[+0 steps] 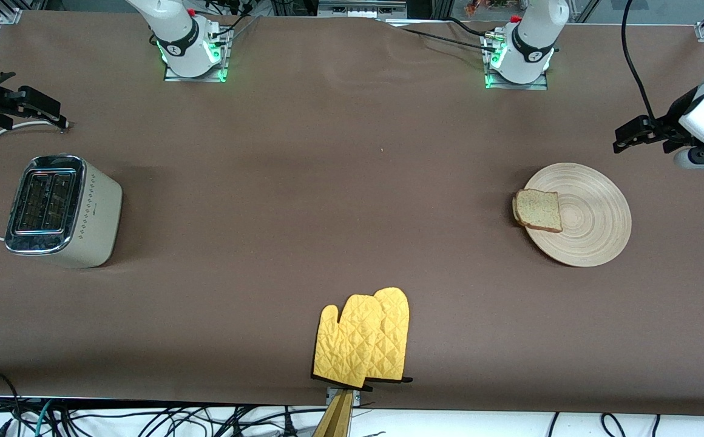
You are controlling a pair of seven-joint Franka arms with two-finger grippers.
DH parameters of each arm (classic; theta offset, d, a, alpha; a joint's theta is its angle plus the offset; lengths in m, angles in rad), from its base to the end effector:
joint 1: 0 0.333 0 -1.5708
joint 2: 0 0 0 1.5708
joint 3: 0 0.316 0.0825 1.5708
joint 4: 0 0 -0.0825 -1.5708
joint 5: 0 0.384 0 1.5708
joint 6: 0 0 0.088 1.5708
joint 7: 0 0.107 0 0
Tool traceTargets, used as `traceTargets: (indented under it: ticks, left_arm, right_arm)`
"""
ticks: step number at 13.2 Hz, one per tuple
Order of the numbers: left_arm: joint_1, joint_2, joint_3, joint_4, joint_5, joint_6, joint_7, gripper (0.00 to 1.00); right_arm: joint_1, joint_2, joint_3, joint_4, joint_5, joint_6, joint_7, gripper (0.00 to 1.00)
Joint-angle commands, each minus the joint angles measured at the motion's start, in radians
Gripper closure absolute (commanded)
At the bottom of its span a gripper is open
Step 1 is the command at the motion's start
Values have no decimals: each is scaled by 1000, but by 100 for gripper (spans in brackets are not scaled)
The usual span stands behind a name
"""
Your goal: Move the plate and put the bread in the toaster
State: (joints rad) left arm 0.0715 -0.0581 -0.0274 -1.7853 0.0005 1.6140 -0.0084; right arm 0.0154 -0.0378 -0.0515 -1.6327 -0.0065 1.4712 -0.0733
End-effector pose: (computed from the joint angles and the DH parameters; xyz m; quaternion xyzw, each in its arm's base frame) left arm 0.5310 0.0232 0.5587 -0.9981 -0.0262 0.0566 0.0000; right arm 0.5301 -0.0204 0.6080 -0.9979 -0.0185 0.0619 0.0011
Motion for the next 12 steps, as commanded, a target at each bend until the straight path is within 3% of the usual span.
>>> traceTargets:
  ticks: [1,10,12]
  left_arm:
    - [8,-3,-16,-3,-14,-11,2,0]
    - [17,4,-6,26,-48,-28,5,0]
    - [109,65,7,65,-77,-36,141,0]
  right_arm:
    - [-5,6,4,24,13,-18,13,0]
    - [-5,6,4,22,13,-18,13,0]
    - [-5,6,4,22,13,-18,13,0]
